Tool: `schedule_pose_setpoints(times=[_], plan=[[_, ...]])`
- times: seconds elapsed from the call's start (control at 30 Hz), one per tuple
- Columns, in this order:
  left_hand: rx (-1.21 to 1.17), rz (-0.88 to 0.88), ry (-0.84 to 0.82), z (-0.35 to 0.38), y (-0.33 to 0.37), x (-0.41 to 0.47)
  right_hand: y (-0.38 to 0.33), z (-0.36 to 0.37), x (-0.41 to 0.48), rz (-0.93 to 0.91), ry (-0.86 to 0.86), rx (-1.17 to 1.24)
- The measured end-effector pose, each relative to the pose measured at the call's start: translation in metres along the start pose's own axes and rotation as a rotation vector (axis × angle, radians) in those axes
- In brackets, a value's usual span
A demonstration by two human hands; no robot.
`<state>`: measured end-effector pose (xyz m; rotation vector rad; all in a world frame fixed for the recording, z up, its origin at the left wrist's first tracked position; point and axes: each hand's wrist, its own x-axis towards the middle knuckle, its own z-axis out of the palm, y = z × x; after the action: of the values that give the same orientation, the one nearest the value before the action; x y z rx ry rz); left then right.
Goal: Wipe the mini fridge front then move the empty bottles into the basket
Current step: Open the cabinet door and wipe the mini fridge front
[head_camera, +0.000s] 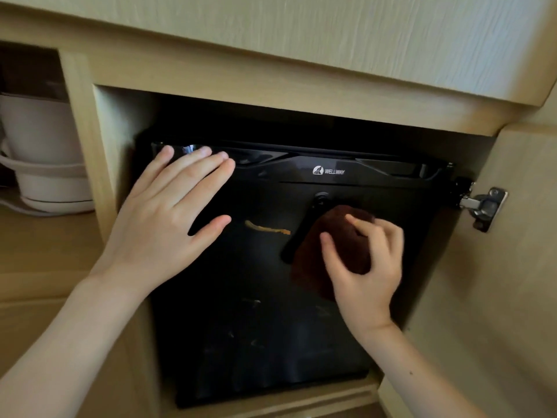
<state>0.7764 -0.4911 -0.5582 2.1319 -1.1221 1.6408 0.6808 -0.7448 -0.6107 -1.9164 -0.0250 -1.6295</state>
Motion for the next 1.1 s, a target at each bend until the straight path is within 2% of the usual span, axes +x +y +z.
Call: schedule_pose_setpoints(times=[0.1, 0.17, 0.3, 0.43, 0.57, 0.7, 0.8, 0.93, 1.0, 1.1], plan=[[-0.036, 0.003, -0.049, -0.007, -0.001, 0.001, -0.008, 0.002, 0.021, 0.138, 0.154, 0.068], [-0.048, -0.006, -0.079, -0.010, 0.001, 0.002, -0.020, 0.011, 0.036, 0.120, 0.199, 0.067], [-0.040, 0.009, -0.146, -0.015, 0.000, 0.003, -0.033, 0.031, 0.013, -0.091, 0.035, 0.004], [-0.040, 0.015, -0.169, -0.018, -0.001, 0.004, -0.012, 0.029, -0.023, -0.258, -0.128, -0.099], [-0.042, 0.014, -0.190, -0.022, 0.000, 0.005, -0.002, 0.018, -0.019, -0.208, -0.068, -0.040], [-0.042, 0.018, -0.202, -0.025, -0.001, 0.005, -0.031, 0.039, 0.004, -0.141, 0.050, -0.002], [-0.038, 0.027, -0.214, -0.025, -0.001, 0.005, -0.049, 0.058, -0.013, -0.236, -0.050, -0.032], [-0.004, 0.034, -0.205, -0.027, -0.004, 0.003, -0.029, 0.047, -0.049, -0.362, -0.244, -0.124], [0.042, 0.038, -0.180, -0.028, -0.004, 0.001, -0.016, 0.035, -0.048, -0.349, -0.250, -0.124], [0.116, 0.034, -0.132, -0.029, -0.004, -0.003, -0.016, 0.030, -0.031, -0.244, -0.133, -0.059]])
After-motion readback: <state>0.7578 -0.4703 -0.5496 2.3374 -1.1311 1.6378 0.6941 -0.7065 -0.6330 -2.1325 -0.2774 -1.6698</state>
